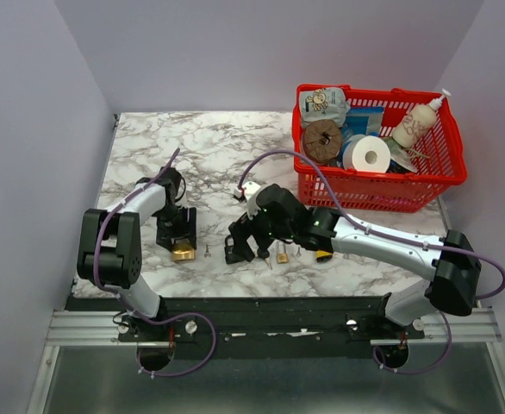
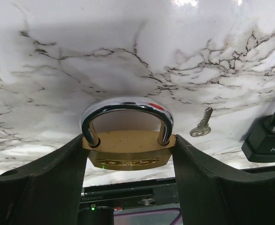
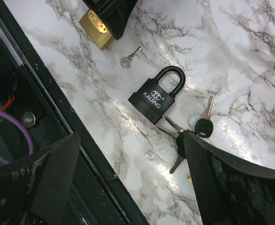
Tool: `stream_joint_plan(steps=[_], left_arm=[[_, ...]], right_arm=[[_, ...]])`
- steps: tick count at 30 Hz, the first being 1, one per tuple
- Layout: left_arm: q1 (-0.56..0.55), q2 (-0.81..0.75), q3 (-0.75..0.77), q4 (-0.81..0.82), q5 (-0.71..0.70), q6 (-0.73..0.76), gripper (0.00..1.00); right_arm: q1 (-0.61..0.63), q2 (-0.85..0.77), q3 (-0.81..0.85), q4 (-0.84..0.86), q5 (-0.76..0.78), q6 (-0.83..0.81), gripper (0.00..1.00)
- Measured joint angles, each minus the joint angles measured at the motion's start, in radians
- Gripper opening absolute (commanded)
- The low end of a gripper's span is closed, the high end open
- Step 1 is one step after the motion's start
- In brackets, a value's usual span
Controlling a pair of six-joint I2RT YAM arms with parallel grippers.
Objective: Lock with the key
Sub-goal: Place the lock at the center of the board.
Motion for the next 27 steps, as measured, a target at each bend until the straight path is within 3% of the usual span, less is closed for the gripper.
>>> stream_joint_plan(steps=[7, 10, 11, 15, 27], left_arm=[[-0.027, 0.021, 0.000, -0.003, -0.016, -0.010, 0.29], [-0.027, 0.031, 0.005, -0.004, -0.020, -0.012, 0.49], [-0.027, 0.032, 0.006, -0.005, -0.020, -0.013, 0.67], [-0.027, 0.037, 0.009, -0.008, -0.021, -0.010, 0.99], [-0.024, -0.012, 0.045, -0.039, -0.003, 0.000, 0.99]], right_arm=[[-0.018, 0.000, 0.000, -0.001, 0.000, 0.000, 1.00], [-0.024, 0.000, 0.000, -0.002, 0.000, 0.001, 1.00], [-0.025, 0.000, 0.000, -0.003, 0.000, 0.001, 1.00], [-0.026, 0.000, 0.000, -0.009, 0.002, 0.000, 1.00], [-0.034, -0.061, 0.018, -0.066, 0.026, -0.084, 1.00]])
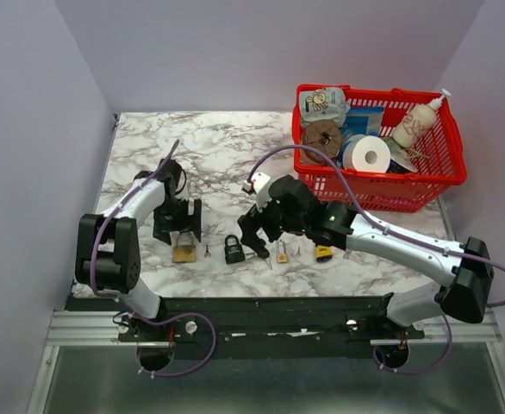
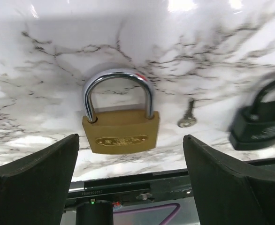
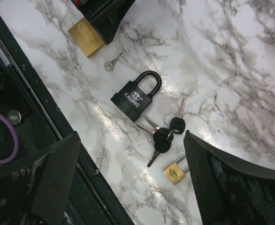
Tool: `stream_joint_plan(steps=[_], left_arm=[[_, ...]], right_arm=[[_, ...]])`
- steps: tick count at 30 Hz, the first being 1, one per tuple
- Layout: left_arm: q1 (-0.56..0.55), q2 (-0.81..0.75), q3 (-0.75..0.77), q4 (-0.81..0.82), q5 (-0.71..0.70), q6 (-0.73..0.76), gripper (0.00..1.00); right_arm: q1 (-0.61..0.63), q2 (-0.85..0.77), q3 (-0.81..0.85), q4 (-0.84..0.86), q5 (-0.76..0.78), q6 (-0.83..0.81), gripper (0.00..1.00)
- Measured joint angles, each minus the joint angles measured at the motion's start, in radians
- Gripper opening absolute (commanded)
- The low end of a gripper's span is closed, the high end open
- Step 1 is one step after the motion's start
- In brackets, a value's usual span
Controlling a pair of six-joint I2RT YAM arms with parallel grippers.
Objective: Lock with the key
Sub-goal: Place the lock at the center of the board, then reset both arms
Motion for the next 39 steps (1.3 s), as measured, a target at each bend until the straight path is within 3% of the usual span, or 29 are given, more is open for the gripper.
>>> stream_joint_plan(steps=[6, 13, 17, 23, 27, 31, 39], left_arm=[[0.033, -0.129, 0.195, -0.049, 0.063, 0.062, 0.99], [0.183, -0.224, 0.551, -0.088, 0.164, 0.112, 0.99], [0.203, -0.241, 0.680, -0.104, 0.204, 0.136, 0.99], [0.180, -0.316, 0.670, -0.086, 0.271, 0.158, 0.99], [0.084, -0.373, 0.549, -0.048, 0.246, 0.173, 0.99], [0.021, -0.407, 0.443, -0.050, 0.213, 0.195, 0.99], [0.007, -0.423, 0.425, -0.039, 0.138, 0.217, 0.99]], right_arm=[[-0.040, -0.102, 0.089, 0.005, 0.029, -0.072, 1.00], [-0.209, -0.244, 0.114, 0.030, 0.045, -0.090, 1.00], [-0.295, -0.347, 0.093, 0.057, 0.040, -0.098, 1.00], [-0.551, -0.526, -0.016, 0.104, 0.025, -0.090, 1.00], [-0.687, -0.640, -0.123, 0.105, 0.013, -0.090, 1.00], [-0.763, -0.766, -0.232, 0.096, 0.004, -0.089, 1.00], [-0.837, -0.887, -0.319, 0.092, -0.046, -0.082, 1.00]])
